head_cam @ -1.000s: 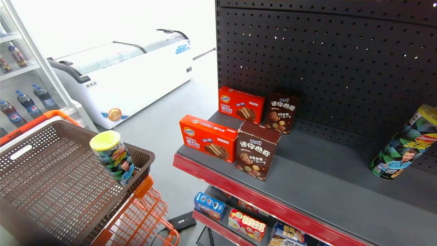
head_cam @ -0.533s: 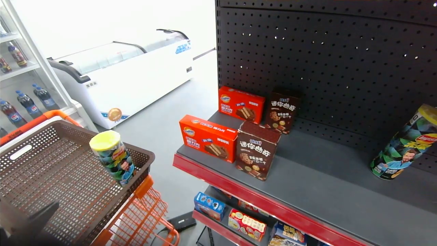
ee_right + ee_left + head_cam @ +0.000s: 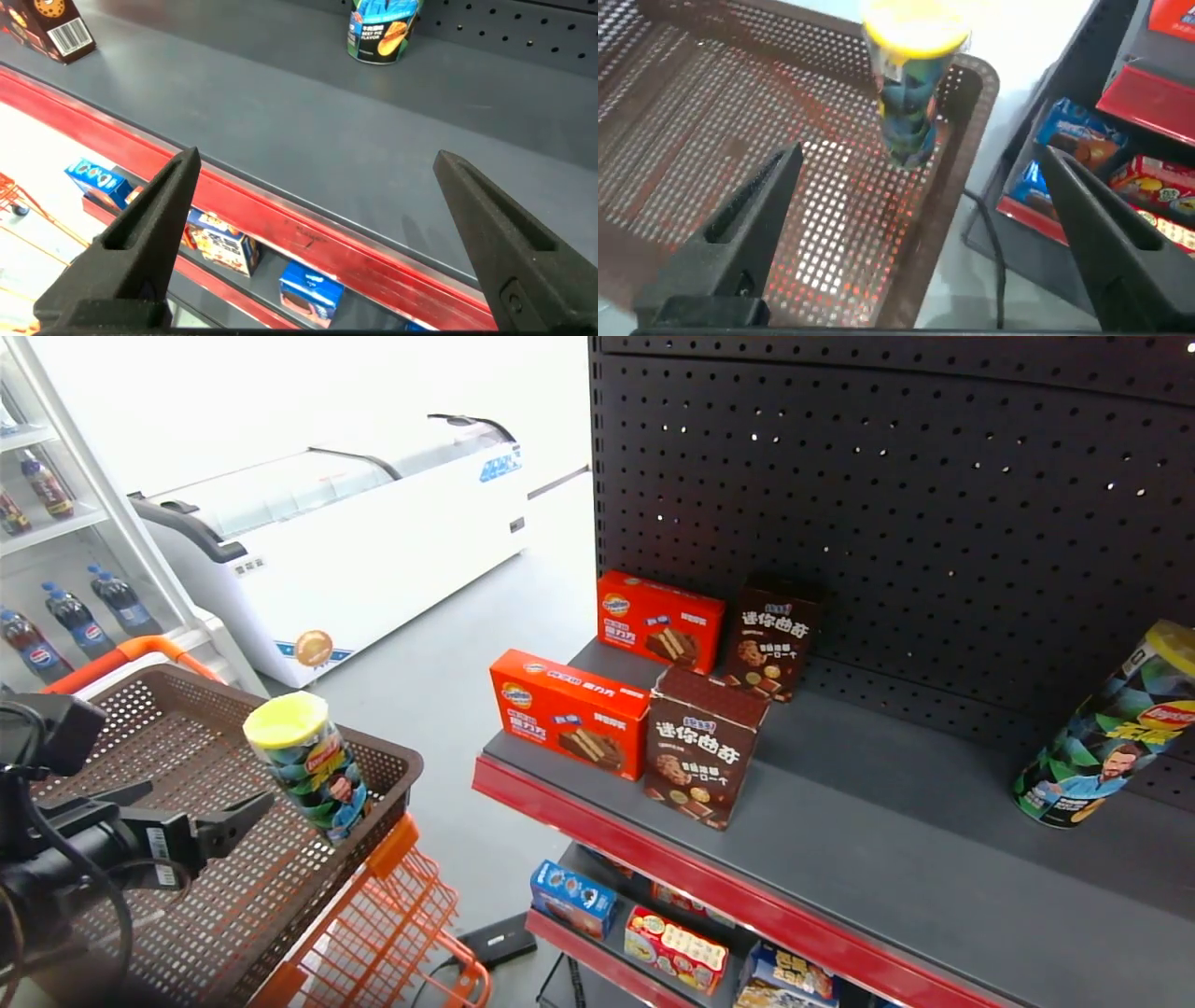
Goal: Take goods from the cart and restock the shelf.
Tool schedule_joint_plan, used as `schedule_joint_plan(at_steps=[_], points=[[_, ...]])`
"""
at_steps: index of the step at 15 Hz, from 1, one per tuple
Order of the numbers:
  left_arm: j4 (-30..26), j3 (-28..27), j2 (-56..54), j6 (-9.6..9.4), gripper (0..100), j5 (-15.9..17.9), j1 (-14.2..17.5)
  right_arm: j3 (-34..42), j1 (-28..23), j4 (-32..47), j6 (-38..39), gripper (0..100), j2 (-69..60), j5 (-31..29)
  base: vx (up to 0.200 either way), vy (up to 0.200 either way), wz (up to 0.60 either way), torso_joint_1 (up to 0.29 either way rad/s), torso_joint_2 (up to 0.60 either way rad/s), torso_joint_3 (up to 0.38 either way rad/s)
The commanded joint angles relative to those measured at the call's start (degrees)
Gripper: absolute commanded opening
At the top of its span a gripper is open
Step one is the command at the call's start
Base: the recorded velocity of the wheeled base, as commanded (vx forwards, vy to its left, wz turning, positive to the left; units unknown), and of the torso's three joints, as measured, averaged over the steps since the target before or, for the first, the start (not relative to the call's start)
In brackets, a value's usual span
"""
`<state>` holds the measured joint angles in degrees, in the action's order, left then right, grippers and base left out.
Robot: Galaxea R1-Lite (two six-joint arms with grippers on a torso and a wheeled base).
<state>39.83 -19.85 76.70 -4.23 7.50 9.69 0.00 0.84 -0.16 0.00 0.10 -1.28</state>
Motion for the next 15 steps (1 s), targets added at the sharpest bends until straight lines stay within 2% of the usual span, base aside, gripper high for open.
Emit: schedule_joint_plan(at_steps=[1,3,6,8,10,12,15], points=[[10.27,2.09,12.33,-0.52,100,1.82,0.68,0.00,0.04,-0.02,0.00,100,0.08,-0.04,0.000,0.000,0.00,0.000,0.00,0.000],[16.60,2.09,17.16,-0.87,100,1.73,1.47,0.00,0.04,-0.02,0.00,100,0.08,-0.04,0.000,0.000,0.00,0.000,0.00,0.000],[22.05,0.95,22.70,-2.01,100,1.91,2.26,0.00,0.04,-0.02,0.00,100,0.08,-0.04,0.000,0.000,0.00,0.000,0.00,0.000],[25.92,0.07,25.69,-1.48,100,2.26,2.26,0.00,0.04,-0.02,0.00,100,0.08,-0.04,0.000,0.000,0.00,0.000,0.00,0.000],[27.41,-1.34,29.12,-1.83,100,2.08,2.35,0.00,0.04,-0.02,0.00,100,0.08,0.05,0.000,0.000,0.00,0.000,0.00,0.000],[30.13,-4.68,33.16,-1.04,100,1.99,2.35,0.00,0.04,-0.02,0.00,100,0.08,-0.04,0.000,0.000,0.00,0.000,0.00,0.000],[30.66,-8.54,36.68,-1.48,100,2.08,3.23,0.00,0.04,-0.02,0.00,100,0.08,0.05,0.000,0.000,0.00,0.000,0.00,0.000]])
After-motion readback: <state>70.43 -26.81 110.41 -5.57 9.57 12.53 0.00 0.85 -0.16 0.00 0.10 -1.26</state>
